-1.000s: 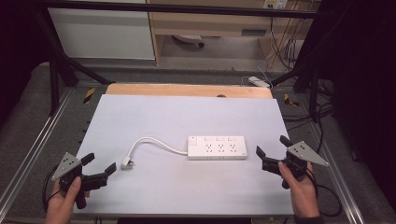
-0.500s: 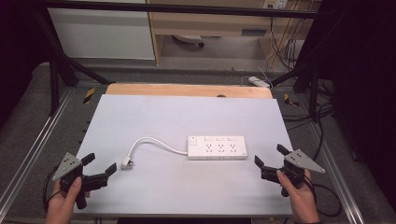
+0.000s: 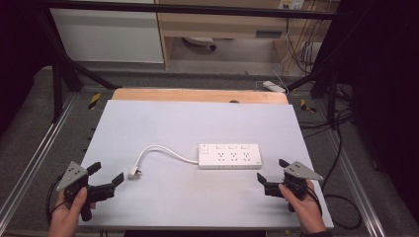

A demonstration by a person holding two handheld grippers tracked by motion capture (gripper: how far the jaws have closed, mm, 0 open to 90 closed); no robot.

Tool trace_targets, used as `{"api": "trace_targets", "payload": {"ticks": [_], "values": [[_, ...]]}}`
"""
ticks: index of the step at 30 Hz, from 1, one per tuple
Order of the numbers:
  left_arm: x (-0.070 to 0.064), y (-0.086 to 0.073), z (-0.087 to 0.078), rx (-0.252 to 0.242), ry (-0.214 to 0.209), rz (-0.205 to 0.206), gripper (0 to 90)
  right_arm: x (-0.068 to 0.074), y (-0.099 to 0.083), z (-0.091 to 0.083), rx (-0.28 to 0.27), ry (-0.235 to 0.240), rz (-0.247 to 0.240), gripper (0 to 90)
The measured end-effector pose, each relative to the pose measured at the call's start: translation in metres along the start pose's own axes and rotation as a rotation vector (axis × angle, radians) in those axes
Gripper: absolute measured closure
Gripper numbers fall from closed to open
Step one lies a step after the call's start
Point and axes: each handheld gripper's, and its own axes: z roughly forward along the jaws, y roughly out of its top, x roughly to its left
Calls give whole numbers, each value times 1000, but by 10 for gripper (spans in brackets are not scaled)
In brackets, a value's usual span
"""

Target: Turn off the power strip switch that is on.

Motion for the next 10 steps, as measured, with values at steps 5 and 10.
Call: {"api": "trace_targets", "payload": {"ticks": [5, 10], "values": [[0, 0, 1, 2, 1, 3, 44, 5, -4, 16, 63, 25, -15, 33], [0, 0, 2, 6, -1, 5, 44, 9, -6, 33, 140, 36, -23, 33]]}}
